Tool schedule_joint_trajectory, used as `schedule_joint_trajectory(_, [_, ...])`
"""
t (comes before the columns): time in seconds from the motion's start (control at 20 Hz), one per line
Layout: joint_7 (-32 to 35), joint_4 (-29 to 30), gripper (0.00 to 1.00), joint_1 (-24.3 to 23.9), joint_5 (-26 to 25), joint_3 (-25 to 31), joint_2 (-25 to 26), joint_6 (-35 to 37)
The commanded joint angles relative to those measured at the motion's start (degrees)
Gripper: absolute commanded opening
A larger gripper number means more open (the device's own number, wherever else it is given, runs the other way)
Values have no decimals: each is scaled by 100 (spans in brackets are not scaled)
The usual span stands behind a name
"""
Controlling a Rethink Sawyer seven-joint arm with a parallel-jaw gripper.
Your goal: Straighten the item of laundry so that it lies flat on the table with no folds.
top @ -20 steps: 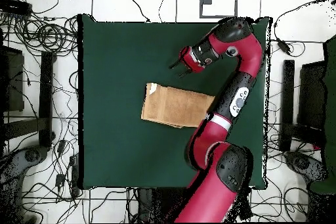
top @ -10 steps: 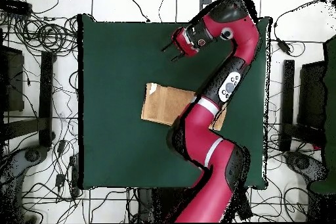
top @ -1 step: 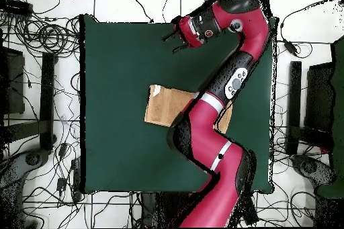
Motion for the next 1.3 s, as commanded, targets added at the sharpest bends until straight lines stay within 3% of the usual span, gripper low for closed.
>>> schedule_joint_trajectory(0.05, [1167,-1052,100,113,-431,862,120,791])
schedule_joint_trajectory(0.2, [1575,-1112,100,178,-73,892,131,1029])
schedule_joint_trajectory(0.5, [2232,-1034,100,312,896,445,55,1320])
schedule_joint_trajectory(0.8, [2985,-840,100,500,2287,-238,-25,1487])
schedule_joint_trajectory(1.1, [4187,-398,100,729,4259,-1058,-39,1459])
schedule_joint_trajectory(1.3, [5285,122,100,871,6078,-1814,-90,1227])
